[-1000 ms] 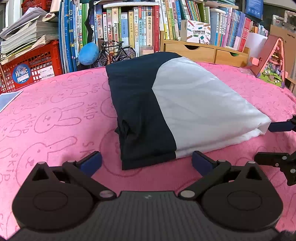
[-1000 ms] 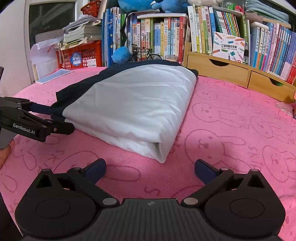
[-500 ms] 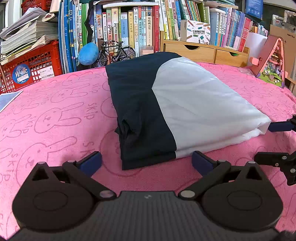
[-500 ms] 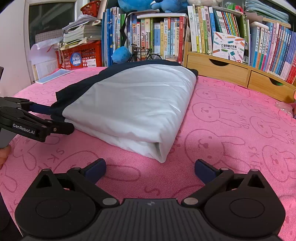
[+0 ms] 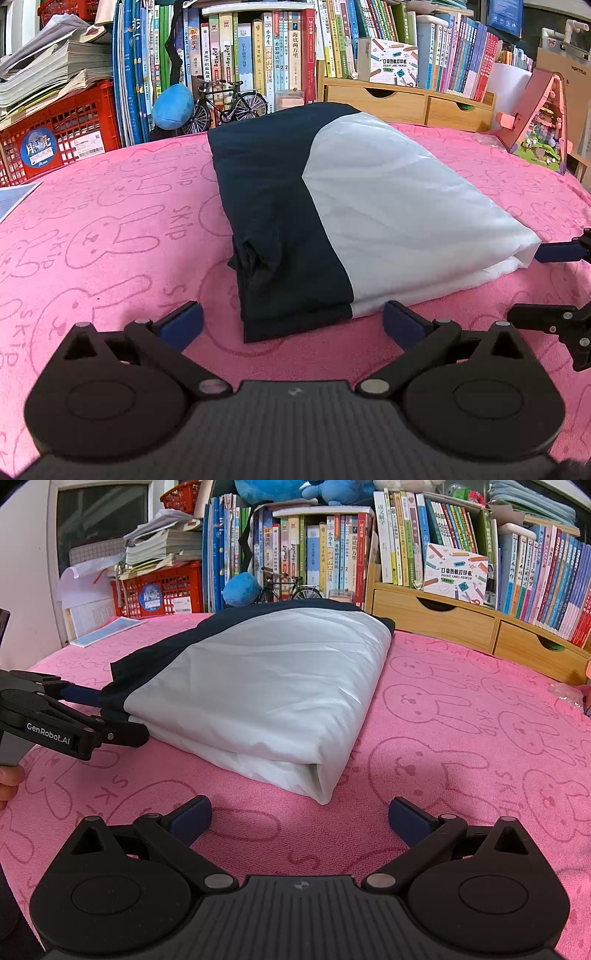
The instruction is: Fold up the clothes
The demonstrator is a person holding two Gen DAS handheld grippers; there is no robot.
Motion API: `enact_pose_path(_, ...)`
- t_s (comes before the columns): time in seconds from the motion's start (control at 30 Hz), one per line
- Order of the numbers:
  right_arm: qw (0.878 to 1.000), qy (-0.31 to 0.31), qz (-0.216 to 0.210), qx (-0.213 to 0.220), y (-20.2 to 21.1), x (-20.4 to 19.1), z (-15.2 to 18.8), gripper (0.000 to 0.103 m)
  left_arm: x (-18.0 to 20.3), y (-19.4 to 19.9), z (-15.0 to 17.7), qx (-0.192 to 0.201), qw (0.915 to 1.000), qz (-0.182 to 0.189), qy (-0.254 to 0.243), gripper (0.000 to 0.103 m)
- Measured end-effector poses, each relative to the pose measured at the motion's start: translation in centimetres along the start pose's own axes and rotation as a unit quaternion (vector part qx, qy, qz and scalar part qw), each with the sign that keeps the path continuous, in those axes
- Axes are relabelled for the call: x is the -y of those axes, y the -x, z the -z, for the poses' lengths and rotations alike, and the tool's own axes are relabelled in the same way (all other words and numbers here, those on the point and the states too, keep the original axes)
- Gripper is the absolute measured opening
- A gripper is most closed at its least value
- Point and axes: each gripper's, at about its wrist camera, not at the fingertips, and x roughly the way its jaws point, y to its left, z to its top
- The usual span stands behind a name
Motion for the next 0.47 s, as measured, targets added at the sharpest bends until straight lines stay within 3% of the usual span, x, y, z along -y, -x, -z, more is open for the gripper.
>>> enact_pose_path(0.47,1.0,-0.001,0.001,0.0,-0.03,-0.03,-0.01,0.103,0.02,-0.07,-0.06,0.0,1.0,0.0,0.0,0.103)
